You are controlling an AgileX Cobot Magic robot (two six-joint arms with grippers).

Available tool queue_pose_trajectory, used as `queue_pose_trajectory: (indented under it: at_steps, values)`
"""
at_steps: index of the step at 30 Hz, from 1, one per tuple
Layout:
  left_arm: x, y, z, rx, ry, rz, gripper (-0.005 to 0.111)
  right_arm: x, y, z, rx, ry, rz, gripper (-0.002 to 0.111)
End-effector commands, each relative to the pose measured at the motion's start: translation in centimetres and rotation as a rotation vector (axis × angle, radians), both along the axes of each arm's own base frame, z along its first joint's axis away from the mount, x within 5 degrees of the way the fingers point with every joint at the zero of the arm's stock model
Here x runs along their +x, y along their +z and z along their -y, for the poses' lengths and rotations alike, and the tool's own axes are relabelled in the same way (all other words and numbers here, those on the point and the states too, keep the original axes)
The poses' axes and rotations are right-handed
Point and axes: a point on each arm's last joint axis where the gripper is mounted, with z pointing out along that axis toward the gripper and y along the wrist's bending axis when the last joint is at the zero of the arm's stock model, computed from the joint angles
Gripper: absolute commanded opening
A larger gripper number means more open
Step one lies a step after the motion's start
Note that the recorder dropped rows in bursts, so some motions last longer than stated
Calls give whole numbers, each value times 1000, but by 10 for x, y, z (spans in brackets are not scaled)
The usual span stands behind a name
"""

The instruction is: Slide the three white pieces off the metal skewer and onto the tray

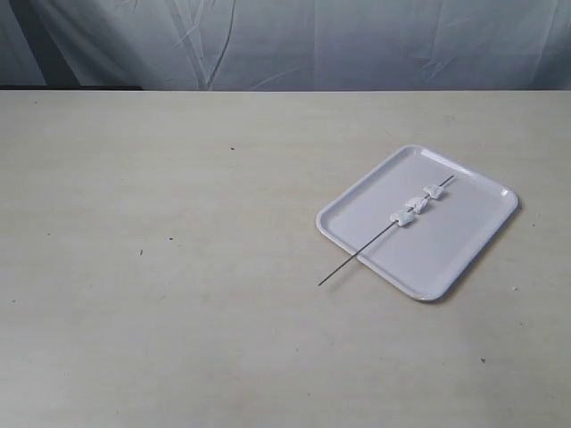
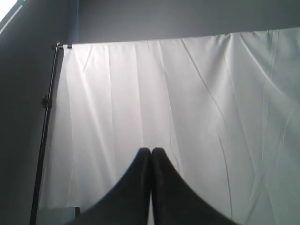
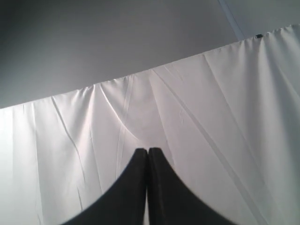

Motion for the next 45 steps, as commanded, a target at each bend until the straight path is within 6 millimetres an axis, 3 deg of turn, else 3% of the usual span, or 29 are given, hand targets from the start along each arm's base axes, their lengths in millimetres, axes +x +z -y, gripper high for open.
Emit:
queue_pose_trajectory:
  at_steps: [1,4,9,13,18,25,27,31,38,40,43,45]
  values:
    - [25,45,2,35,-27,-141,0,12,33,0,4,4,-288,0]
    - [61,69,10,109,-97,-260,0,33,54,0,17,25,-457,0]
    - [132,67,36,172,-286,-541,4,74,78,-4,-29,65,-723,0]
    - [173,42,69,209,-542,-806,10,104,78,-8,-132,69,-955,0]
    - [213,-12,97,189,-750,-1067,10,144,55,-13,-250,105,-1254,0]
    - [240,-61,108,172,-755,-1245,10,180,26,-24,-244,231,-1407,0]
    - [247,-78,117,127,-834,-1330,10,190,18,-27,-213,259,-1434,0]
    - [258,-111,152,197,-948,-1424,10,206,4,-32,-202,320,-1482,0]
    - [266,-142,213,430,-950,-1407,13,216,-7,-29,-294,285,-1513,1]
    - [264,-151,229,465,-973,-1415,24,217,-8,-28,-317,265,-1509,9]
    - [260,-167,246,493,-1002,-1449,43,221,-10,-27,-314,256,-1500,32]
    - [260,-175,254,440,-976,-1497,46,224,-13,-28,-299,262,-1515,42]
